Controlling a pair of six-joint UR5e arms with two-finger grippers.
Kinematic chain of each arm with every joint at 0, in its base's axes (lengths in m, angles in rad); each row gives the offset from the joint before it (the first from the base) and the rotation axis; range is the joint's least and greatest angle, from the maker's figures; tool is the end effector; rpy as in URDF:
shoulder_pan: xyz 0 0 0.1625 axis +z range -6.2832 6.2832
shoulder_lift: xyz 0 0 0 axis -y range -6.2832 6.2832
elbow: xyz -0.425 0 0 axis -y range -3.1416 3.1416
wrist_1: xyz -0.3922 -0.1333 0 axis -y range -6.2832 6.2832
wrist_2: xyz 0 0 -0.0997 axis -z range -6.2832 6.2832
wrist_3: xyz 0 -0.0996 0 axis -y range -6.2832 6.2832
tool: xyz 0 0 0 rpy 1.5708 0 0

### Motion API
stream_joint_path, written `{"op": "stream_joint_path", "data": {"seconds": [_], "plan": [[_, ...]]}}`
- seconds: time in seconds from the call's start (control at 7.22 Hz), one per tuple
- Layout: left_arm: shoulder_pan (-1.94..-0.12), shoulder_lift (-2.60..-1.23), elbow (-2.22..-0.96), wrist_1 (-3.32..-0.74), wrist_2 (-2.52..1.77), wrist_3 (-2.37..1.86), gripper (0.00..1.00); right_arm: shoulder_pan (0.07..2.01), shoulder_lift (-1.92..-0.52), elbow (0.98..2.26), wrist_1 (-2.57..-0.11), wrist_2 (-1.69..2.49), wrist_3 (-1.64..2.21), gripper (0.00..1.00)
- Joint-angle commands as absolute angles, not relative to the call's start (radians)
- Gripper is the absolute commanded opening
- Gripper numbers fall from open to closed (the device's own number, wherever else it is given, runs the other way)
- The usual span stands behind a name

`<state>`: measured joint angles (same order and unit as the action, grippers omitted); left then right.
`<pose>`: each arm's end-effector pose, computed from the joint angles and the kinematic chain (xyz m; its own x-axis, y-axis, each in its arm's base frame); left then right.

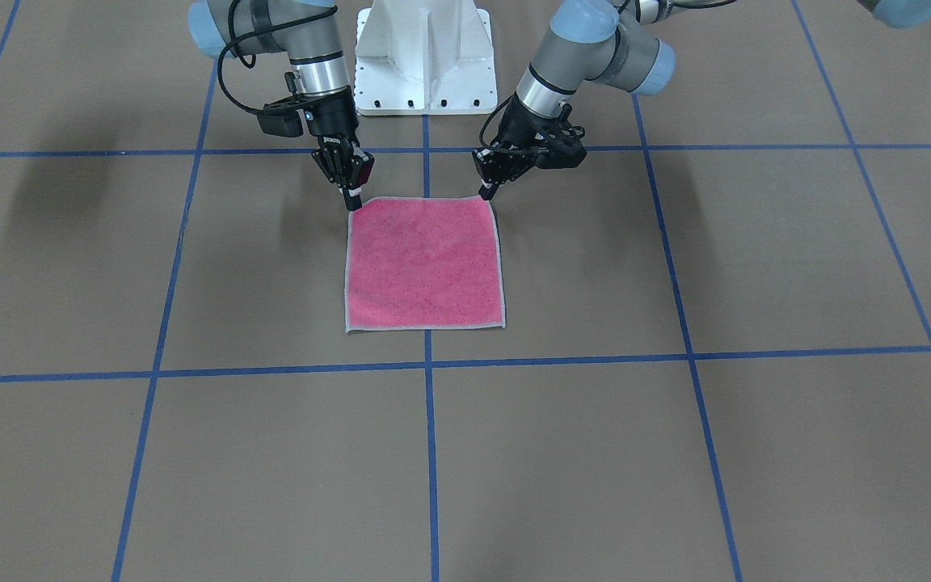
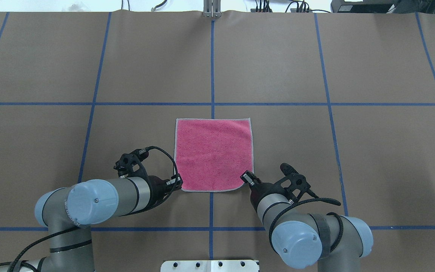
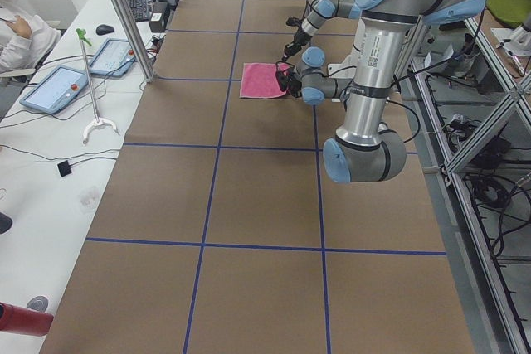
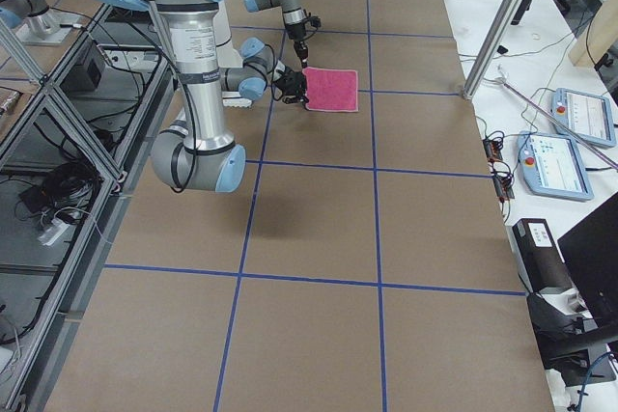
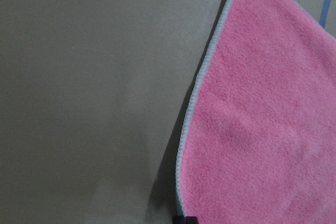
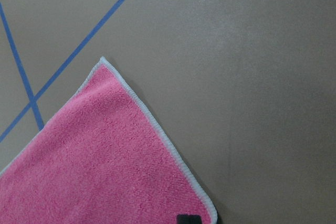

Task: Fold towel twice with both arms
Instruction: 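Lift the near edge with both grippers and fold it over toward the far edge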

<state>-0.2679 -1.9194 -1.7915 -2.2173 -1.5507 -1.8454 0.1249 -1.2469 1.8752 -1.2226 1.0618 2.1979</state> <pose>0.5462 -0.2902 0.2916 0.2459 -0.3486 -0.9044 0.3631 0.8983 -0.2475 -0.5533 -0.2527 0.3010 0.1510 0.5354 0.8310 -0.7385 0.6199 -0.2652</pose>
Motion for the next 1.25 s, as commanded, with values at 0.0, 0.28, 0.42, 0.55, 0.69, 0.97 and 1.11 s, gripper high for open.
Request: {"op": "stream_joint_path", "data": {"seconds": [0.0,0.28,0.42,0.55,0.69,0.97,1.11], "plan": [[-0.275,-1.914,-1.836,-2.217,-1.563,-1.844,0.0,0.124,-1.259,1.949,-1.253,1.058,2.191,0.0],[-0.284,-1.888,-1.903,-2.214,-1.575,-1.844,0.0,0.109,-1.279,2.086,-1.374,1.063,2.189,0.0],[-0.296,-1.867,-1.955,-2.192,-1.603,-1.844,0.0,0.104,-1.281,2.135,-1.408,1.066,2.189,0.0],[-0.322,-1.87,-1.994,-2.125,-1.639,-1.844,0.0,0.104,-1.278,2.161,-1.428,1.068,2.186,0.0],[-0.348,-1.873,-1.993,-2.102,-1.657,-1.842,0.0,0.101,-1.272,2.152,-1.43,1.069,2.165,0.0],[-0.371,-1.879,-1.964,-2.092,-1.649,-1.784,0.0,0.138,-1.259,2.105,-1.428,1.077,2.122,0.0],[-0.388,-1.89,-1.936,-2.094,-1.649,-1.783,0.0,0.171,-1.232,2.044,-1.422,1.107,2.121,0.0]]}}
